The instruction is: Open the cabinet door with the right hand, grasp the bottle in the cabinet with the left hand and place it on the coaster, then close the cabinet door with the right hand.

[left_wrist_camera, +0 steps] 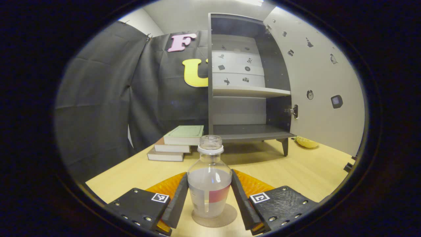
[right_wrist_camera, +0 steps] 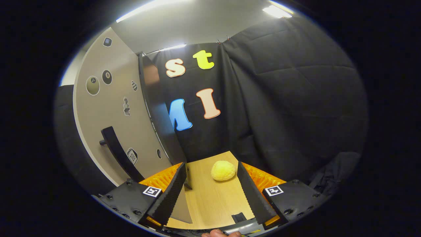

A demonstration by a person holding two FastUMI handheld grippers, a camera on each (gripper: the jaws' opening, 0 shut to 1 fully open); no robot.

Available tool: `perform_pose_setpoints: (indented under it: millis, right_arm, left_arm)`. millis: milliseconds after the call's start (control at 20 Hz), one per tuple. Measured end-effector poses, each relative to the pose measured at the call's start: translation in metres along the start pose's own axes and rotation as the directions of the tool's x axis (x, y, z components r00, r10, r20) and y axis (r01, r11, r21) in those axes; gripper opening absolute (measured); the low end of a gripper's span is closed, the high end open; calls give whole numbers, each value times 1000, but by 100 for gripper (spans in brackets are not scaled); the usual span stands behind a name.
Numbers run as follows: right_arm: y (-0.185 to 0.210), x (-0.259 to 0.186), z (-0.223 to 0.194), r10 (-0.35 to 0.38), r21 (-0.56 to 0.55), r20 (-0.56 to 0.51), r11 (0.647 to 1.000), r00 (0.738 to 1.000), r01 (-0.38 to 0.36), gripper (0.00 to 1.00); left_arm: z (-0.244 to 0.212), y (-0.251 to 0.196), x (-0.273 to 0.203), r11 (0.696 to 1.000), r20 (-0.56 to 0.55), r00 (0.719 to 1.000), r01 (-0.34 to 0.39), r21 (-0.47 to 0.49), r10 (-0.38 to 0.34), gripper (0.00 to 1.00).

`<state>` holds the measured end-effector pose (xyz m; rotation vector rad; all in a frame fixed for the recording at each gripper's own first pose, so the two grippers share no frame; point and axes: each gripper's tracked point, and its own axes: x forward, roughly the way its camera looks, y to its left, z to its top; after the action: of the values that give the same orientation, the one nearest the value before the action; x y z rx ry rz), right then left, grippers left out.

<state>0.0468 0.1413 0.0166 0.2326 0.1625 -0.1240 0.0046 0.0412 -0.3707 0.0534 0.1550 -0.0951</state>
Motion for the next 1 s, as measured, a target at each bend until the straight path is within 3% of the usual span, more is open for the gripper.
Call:
perform_pose_setpoints:
  millis: [150, 200, 300, 350, 450, 550, 700, 1000]
  right_arm:
    - [-5, -2, -8, -15, 18, -24, 1000, 1000, 15, 98]
    - [-10, -3, -9, -25, 25, -20, 999, 999, 26, 98]
    - [-9, -3, -10, -28, 58, -15, 998, 999, 29, 98]
    - [-9, -2, -11, -27, 77, -17, 997, 999, 29, 93]
    - [-8, -1, -14, -28, 98, -18, 995, 999, 30, 93]
    - [-8, -3, -18, -29, 96, -19, 995, 999, 31, 98]
    - [-8, -7, -22, -34, 80, -19, 996, 999, 35, 98]
    - [-12, -15, -26, -41, 84, -12, 996, 999, 42, 98]
  left_arm:
    - [-3, -3, -8, 1000, 0, 1000, -8, 7, 8, 72]
    - [-5, -2, -9, 1000, -1, 1000, -10, 7, 10, 78]
    - [-2, -5, -11, 1000, -7, 1000, 4, 11, -4, 74]
    - [0, -6, -11, 1000, -11, 1000, 7, 16, -7, 76]
    - [2, -5, -10, 1000, -22, 1000, 11, 20, -11, 77]
    - [8, -8, -10, 999, -20, 1000, 24, 24, -23, 72]
    - [20, -12, -10, 998, -6, 999, 41, 52, -41, 90]
    - [53, -3, -21, 996, 32, 999, 12, 88, -15, 93]
